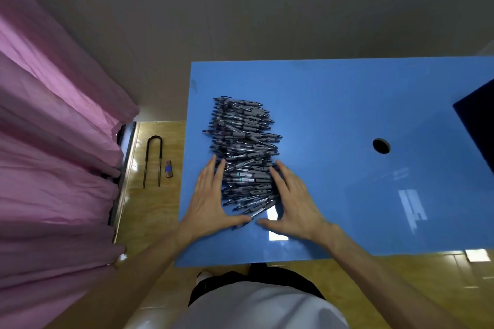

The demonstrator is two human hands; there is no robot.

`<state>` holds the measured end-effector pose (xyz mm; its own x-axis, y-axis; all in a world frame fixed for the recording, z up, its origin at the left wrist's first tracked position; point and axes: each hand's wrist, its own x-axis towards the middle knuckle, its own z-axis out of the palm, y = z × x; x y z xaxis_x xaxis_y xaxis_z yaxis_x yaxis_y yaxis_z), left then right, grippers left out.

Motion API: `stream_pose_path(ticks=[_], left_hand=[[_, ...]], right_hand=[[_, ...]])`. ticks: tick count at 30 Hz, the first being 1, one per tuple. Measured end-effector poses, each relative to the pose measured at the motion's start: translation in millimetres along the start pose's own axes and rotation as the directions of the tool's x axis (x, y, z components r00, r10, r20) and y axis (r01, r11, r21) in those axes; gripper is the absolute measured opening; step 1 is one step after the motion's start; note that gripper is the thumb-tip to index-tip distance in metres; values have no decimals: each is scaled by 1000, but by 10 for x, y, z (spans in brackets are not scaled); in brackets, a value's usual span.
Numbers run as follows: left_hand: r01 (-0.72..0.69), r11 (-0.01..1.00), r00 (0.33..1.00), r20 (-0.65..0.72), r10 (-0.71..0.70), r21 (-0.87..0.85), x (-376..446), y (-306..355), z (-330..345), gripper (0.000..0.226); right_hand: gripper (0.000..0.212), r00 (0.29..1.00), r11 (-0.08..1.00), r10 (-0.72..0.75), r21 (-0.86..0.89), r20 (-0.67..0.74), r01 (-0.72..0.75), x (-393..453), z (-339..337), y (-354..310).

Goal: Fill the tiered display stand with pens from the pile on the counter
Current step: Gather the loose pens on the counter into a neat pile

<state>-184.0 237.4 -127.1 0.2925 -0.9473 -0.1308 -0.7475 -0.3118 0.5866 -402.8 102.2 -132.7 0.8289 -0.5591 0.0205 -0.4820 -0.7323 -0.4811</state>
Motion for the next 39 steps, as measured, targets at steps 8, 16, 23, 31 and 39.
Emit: stream_pose_path(ticks=[8,16,23,31,39], left_hand=[[-192,964,981,37,188,182,68,51,-72,145],[-138,953,989,-20,148,271,318,26,-102,123],[-209,904,977,44,207,374,428,42,-145,120],[-335,800,936,80,342,498,467,49,-169,100],[-95,960,981,-141,136,265,415,76,-84,114]], right_hand=[[89,972,924,-232,-305,36,232,129,-10,-53],[75,945,818,-321,-484,65,311,421,-54,26],[68,945,697,-271,-640,182,323,495,-77,-131],[42,936,655,-297,-672,191,345,616,-131,-206],[37,945,673,-245,-664,216,326,686,-144,-249]])
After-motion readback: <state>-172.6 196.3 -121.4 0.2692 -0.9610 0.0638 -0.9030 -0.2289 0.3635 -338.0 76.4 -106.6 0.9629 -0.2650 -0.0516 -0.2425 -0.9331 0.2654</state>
